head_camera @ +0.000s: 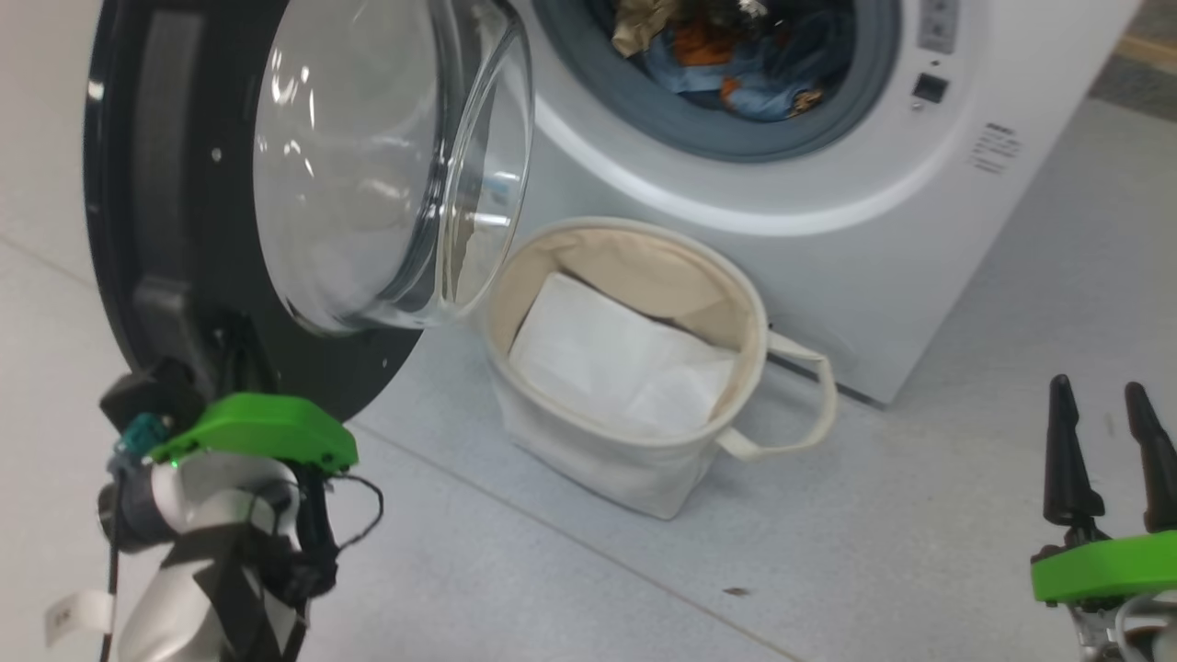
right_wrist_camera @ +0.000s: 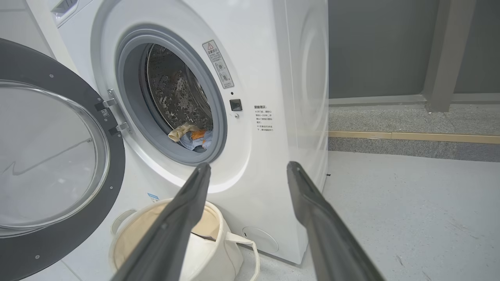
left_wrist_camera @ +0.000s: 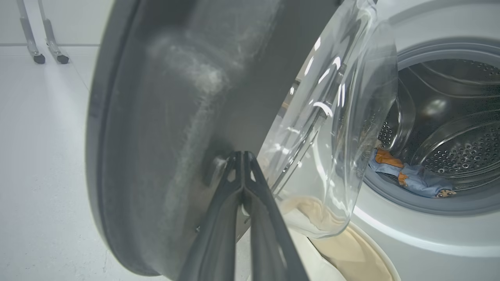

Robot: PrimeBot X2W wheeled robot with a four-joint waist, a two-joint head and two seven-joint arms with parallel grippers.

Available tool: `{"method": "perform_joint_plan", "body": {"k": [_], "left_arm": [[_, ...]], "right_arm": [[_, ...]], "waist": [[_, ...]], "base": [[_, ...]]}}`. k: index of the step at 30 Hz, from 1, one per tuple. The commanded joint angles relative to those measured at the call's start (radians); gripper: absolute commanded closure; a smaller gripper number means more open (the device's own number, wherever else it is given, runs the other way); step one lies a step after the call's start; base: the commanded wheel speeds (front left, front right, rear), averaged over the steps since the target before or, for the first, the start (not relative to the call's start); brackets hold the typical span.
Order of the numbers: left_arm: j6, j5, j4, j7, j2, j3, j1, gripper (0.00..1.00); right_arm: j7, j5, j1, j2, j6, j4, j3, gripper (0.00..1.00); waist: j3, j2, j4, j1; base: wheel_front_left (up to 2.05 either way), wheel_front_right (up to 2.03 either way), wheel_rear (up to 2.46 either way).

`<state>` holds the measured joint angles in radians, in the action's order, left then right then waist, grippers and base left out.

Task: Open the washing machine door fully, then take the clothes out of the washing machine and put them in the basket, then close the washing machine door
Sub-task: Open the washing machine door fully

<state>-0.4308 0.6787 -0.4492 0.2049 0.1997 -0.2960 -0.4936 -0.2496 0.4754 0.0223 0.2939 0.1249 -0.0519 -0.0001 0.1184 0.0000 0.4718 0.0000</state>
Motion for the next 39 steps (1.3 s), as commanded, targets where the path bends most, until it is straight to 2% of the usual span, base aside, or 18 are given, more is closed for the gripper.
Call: {"method": "perform_joint_plan", "body": {"k": [1, 6, 11, 20, 26, 39], "left_arm": [[0.001, 0.005, 0.020, 0.015, 0.039, 0.052, -0.062, 1.00], [0.032, 0.029, -0.026, 0.035, 0.025, 0.086, -0.108, 1.00], [0.047, 0.037, -0.049, 0.052, 0.013, 0.143, -0.144, 1.00], [0.077, -0.023, -0.056, 0.057, 0.006, 0.320, -0.162, 1.00], [0.132, -0.081, -0.097, 0.057, -0.009, 0.443, -0.192, 1.00], [0.275, -0.203, -0.266, 0.057, -0.011, 0.581, -0.291, 1.00]], "right_arm": [[-0.012, -0.006, 0.027, 0.030, 0.006, 0.036, 0.010, 0.00], [-0.012, 0.004, 0.029, 0.052, 0.006, 0.054, 0.003, 0.00], [-0.005, 0.008, 0.072, 0.096, 0.006, 0.069, 0.037, 0.00], [0.017, 0.027, 0.135, 0.150, 0.006, 0.086, 0.070, 0.00], [0.025, 0.030, 0.154, 0.160, 0.006, 0.106, 0.075, 0.00], [0.020, 0.006, 0.137, 0.131, 0.006, 0.125, 0.064, 0.00]], "waist": [[0.021, 0.0000, 0.022, 0.0000], [0.072, 0.0000, 0.065, 0.0000], [0.153, 0.0000, 0.082, 0.0000], [0.237, 0.0000, 0.092, 0.0000], [0.270, 0.0000, 0.092, 0.0000], [0.257, 0.0000, 0.074, 0.0000]], "base": [[0.00, 0.00, 0.00], [0.00, 0.00, 0.00], [0.00, 0.00, 0.00], [0.00, 0.00, 0.00], [0.00, 0.00, 0.00], [0.00, 0.00, 0.00]]}}
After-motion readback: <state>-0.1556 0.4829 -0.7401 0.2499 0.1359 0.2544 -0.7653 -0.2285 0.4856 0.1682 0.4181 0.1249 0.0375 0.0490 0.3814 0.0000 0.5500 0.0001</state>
